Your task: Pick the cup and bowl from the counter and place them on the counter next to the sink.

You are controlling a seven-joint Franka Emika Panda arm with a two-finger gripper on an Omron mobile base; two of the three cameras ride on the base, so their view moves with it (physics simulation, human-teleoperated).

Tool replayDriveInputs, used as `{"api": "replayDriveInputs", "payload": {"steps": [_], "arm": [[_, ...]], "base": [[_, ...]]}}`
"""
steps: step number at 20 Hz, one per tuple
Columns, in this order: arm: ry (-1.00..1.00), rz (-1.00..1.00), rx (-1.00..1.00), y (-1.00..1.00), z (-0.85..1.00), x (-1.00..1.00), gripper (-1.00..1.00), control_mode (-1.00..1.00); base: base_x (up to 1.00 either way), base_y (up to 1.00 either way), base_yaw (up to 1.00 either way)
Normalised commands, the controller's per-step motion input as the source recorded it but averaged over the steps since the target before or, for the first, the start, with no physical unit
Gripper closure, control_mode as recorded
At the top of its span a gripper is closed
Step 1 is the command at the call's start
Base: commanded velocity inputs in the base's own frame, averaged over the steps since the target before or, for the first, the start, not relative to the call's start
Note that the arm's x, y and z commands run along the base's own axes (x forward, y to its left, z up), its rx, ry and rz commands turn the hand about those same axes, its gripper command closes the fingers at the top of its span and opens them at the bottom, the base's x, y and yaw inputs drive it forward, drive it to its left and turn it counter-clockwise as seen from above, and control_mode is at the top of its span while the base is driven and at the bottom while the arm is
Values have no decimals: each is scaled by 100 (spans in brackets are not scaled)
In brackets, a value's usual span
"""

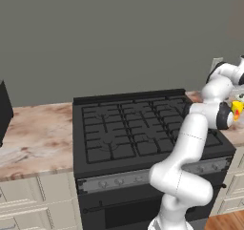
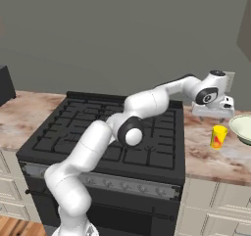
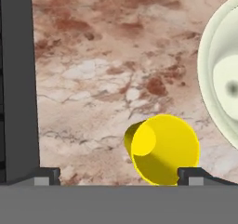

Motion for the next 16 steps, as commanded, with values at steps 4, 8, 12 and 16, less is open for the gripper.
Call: {"api": "replayDriveInputs", "payload": {"steps": [4, 8, 12, 16], "arm": [[9, 1, 5, 0, -25, 7, -100, -100], [9, 0, 4, -4, -20, 0, -100, -100], [8, 0, 5, -11, -20, 0, -100, -100], [6, 0, 4, -10, -18, 3, -100, -100]], "base": [[0, 0, 0], [0, 0, 0], [0, 0, 0], [0, 0, 0]]}}
